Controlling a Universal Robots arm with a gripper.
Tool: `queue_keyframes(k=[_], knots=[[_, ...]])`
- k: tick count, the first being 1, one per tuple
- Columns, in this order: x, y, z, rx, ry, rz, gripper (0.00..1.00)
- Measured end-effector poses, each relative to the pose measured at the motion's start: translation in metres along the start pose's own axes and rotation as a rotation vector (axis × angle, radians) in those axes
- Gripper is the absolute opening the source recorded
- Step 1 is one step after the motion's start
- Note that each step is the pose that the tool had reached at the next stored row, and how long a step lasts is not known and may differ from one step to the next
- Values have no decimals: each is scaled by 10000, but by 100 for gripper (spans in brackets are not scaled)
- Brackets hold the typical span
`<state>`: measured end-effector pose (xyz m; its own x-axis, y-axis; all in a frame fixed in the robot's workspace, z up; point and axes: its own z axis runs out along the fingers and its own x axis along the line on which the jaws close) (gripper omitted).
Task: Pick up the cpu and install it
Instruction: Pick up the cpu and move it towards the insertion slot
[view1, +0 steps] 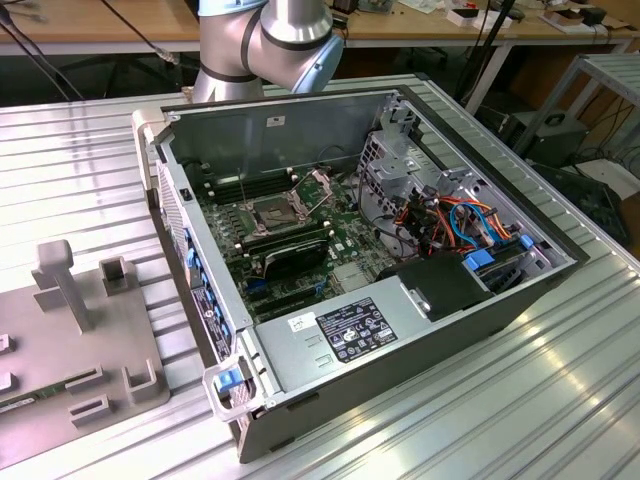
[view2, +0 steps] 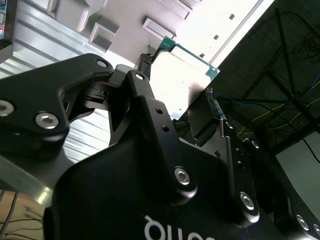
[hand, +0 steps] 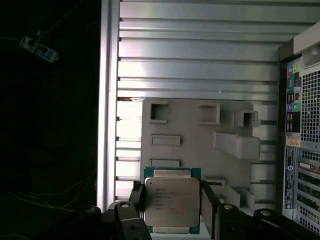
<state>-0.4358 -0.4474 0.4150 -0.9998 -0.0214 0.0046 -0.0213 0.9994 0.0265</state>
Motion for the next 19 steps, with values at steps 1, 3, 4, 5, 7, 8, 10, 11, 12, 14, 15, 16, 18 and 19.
queue_keyframes(k=[1,3,4,5,7,8,10,11,12,14,15,16,18,19], knots=[[0,0,-1,0,1,0,55],[-6,0,-2,1,3,-1,55],[-13,0,-2,1,2,-1,55],[-23,-1,-1,0,1,-1,55],[-47,-1,-1,0,1,0,55],[-59,-1,-1,0,1,0,55],[-84,-2,-1,0,1,0,55],[-99,-2,-1,0,1,0,55],[-114,-2,0,-1,0,0,55],[-152,-3,-1,1,1,0,55],[-171,-4,-2,1,2,0,55],[-198,-4,-2,1,1,-1,55],[-233,-5,-1,-1,1,0,55],[-255,-6,-1,-1,0,-1,55]])
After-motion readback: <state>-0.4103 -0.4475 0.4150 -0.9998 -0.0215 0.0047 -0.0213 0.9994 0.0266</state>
